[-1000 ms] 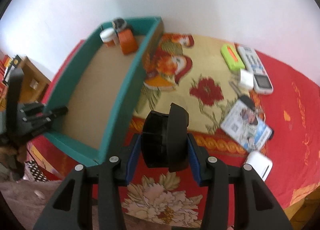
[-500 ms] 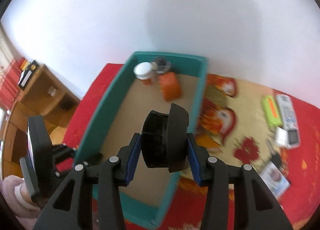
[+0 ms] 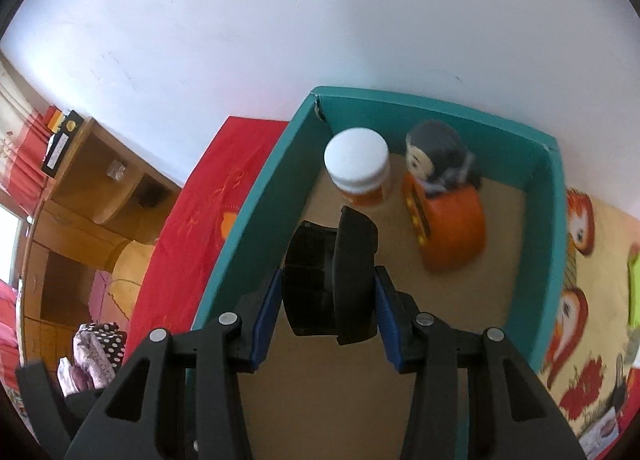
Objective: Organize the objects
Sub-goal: 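Carry the black glasses case into the teal box and open the right tool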
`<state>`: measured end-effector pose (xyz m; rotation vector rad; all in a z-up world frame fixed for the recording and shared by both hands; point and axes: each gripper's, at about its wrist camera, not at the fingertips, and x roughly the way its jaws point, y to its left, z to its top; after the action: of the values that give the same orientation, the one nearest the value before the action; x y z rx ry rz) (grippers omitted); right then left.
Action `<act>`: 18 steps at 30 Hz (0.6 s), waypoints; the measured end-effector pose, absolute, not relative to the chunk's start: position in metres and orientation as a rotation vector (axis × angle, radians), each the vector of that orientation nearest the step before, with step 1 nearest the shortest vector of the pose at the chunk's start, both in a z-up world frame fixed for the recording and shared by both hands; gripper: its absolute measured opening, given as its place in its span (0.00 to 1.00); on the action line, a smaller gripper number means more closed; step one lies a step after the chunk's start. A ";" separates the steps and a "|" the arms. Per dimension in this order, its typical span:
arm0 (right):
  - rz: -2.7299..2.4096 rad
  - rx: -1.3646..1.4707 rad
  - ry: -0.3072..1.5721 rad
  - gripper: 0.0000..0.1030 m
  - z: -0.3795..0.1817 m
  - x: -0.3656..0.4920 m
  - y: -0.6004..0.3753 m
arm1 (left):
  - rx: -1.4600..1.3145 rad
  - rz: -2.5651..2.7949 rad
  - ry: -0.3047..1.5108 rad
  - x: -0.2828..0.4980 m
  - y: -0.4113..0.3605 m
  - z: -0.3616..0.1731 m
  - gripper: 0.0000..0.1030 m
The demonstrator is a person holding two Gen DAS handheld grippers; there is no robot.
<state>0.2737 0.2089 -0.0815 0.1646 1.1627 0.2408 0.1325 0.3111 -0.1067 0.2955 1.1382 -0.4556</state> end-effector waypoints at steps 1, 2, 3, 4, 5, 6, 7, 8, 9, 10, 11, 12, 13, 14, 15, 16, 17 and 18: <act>0.238 0.165 1.164 0.43 -0.083 0.278 0.211 | 0.295 -0.456 1.138 0.132 0.311 -0.107 0.19; 0.233 0.160 1.164 0.43 -0.084 0.282 0.213 | 0.296 -0.456 1.137 0.132 0.311 -0.107 0.19; 0.225 0.150 1.163 0.43 -0.085 0.284 0.215 | 0.295 -0.456 1.137 0.132 0.311 -0.107 0.19; 0.218 0.140 1.163 0.43 -0.086 0.287 0.217 | 0.295 -0.456 1.137 0.132 0.311 -0.107 0.19; 0.212 0.132 1.163 0.43 -0.088 0.291 0.217 | 0.294 -0.455 1.137 0.132 0.311 -0.107 0.19; 0.208 0.123 1.167 0.43 -0.090 0.294 0.219 | 0.293 -0.454 1.137 0.133 0.311 -0.106 0.19; 0.202 0.113 1.171 0.43 -0.092 0.296 0.221 | 0.292 -0.454 1.138 0.132 0.311 -0.106 0.19; 0.200 0.106 1.173 0.43 -0.094 0.298 0.222 | 0.290 -0.453 1.138 0.133 0.311 -0.106 0.19; 0.197 0.098 1.176 0.43 -0.095 0.298 0.223 | 0.289 -0.452 1.138 0.133 0.311 -0.106 0.19; 0.191 0.090 1.179 0.43 -0.097 0.299 0.225 | 0.288 -0.451 1.137 0.132 0.312 -0.106 0.19; 0.191 0.083 1.180 0.43 -0.098 0.299 0.227 | 0.287 -0.451 1.137 0.132 0.312 -0.106 0.19; 0.189 0.077 1.176 0.43 -0.099 0.299 0.229 | 0.286 -0.450 1.137 0.132 0.312 -0.106 0.19; 0.187 0.069 1.174 0.43 -0.098 0.298 0.230 | 0.285 -0.449 1.137 0.132 0.312 -0.107 0.19; 0.185 0.063 1.173 0.43 -0.097 0.296 0.231 | 0.284 -0.449 1.138 0.132 0.312 -0.107 0.19; 0.185 0.060 1.172 0.44 -0.097 0.296 0.232 | 0.283 -0.448 1.138 0.133 0.312 -0.107 0.19; 0.185 0.057 1.173 0.44 -0.098 0.296 0.233 | 0.281 -0.448 1.138 0.133 0.312 -0.107 0.19; 0.186 0.055 1.175 0.44 -0.098 0.296 0.234 | 0.280 -0.448 1.138 0.132 0.313 -0.107 0.19; 0.189 0.057 1.178 0.44 -0.098 0.298 0.234 | 0.280 -0.449 1.138 0.132 0.313 -0.107 0.19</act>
<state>0.2976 0.2337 -0.0976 0.0573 1.1780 0.1886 0.1325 0.3130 -0.1072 0.2799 1.1383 -0.4487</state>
